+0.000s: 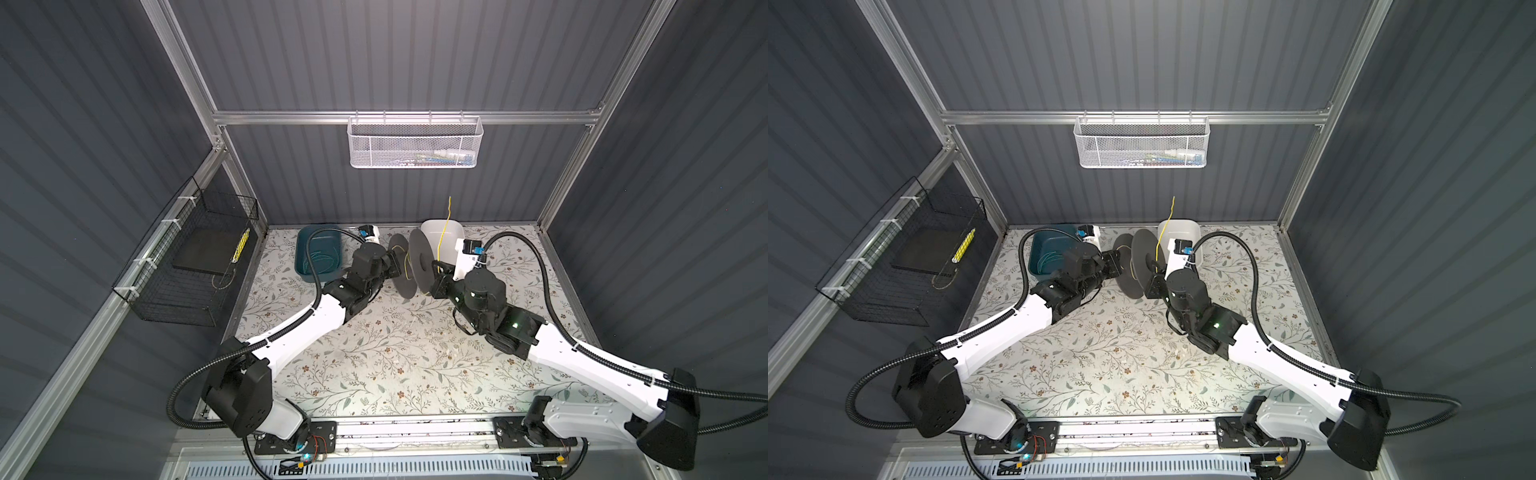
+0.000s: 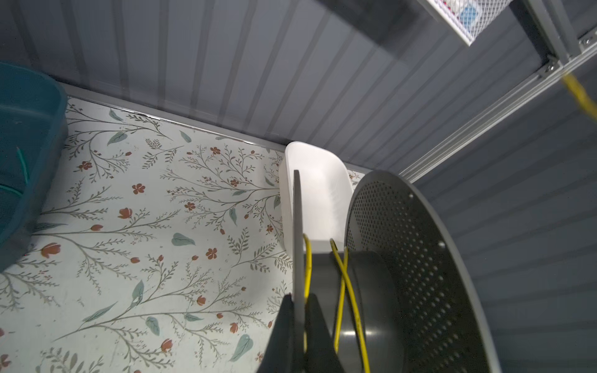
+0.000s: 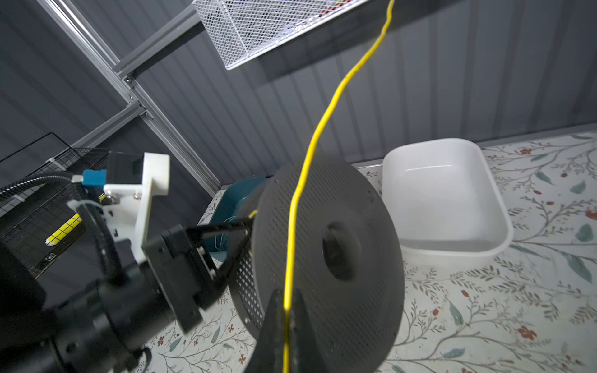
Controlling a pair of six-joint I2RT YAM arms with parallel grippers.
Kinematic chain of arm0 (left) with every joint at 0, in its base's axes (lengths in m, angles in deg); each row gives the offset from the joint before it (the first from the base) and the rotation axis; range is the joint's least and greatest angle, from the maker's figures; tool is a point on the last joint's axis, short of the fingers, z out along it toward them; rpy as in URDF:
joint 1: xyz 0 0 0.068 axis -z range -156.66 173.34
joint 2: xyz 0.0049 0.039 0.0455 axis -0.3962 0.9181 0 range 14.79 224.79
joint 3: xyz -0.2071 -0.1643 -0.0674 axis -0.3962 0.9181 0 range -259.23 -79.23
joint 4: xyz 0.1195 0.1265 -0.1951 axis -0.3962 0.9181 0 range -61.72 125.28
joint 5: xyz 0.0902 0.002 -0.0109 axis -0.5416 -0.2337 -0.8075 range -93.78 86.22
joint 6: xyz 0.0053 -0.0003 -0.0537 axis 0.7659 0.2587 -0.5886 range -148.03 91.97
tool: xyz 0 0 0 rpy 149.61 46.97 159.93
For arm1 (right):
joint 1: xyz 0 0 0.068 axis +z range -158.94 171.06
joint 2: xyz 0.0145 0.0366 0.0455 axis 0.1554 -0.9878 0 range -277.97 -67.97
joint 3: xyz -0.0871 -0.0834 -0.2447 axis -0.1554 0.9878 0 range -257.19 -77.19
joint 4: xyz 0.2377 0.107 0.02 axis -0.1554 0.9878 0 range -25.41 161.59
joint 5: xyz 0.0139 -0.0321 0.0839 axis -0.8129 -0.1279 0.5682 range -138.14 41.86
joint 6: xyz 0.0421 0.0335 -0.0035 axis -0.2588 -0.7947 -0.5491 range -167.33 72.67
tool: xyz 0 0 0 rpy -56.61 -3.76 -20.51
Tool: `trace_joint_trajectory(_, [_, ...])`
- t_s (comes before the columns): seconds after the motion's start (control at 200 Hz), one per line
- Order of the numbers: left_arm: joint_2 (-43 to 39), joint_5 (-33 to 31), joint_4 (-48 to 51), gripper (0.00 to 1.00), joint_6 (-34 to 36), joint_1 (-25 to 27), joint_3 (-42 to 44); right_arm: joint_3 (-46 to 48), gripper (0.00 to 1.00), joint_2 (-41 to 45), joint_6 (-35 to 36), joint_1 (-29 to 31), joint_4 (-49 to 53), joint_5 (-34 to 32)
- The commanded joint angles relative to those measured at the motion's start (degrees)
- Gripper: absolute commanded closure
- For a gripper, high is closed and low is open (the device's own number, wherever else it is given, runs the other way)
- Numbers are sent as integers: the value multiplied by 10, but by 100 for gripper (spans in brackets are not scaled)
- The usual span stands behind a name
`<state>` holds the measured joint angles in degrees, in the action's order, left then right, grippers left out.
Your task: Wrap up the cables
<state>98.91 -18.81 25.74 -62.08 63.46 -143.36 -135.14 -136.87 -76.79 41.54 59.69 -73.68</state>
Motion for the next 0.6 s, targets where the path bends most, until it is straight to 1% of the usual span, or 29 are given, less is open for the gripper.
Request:
trace_joint_trajectory(0.0, [-30, -30, 32, 100, 90, 29, 26, -55, 100, -25, 53, 2, -10, 37])
trace_joint_trajectory(0.105, [-43, -34, 56, 100, 118, 50, 54, -91, 100, -48, 76, -5, -9, 57])
trace_joint_trajectory(0.18, [-53, -58, 57, 100, 145, 75, 78, -101, 100, -61, 69, -24, -16, 85])
trace_joint_trajectory(0.255, [-63, -90, 67, 100, 176, 102, 96, -110, 100, -77, 44, -55, -9, 119])
trace_joint_trajectory(0.36, [-80, -120, 79, 100, 222, 136, 119, -113, 100, -96, 4, -109, -8, 202])
trace_joint_trajectory(0.435, [-82, -163, 110, 100, 243, 162, 124, -102, 100, -100, -28, -148, -34, 254])
trace_joint_trajectory(0.495, [-81, -182, 131, 100, 248, 168, 127, -93, 100, -102, -53, -176, -62, 294])
trace_joint_trajectory(0.595, [-76, -198, 166, 100, 250, 173, 121, -87, 100, -122, -99, -214, -116, 380])
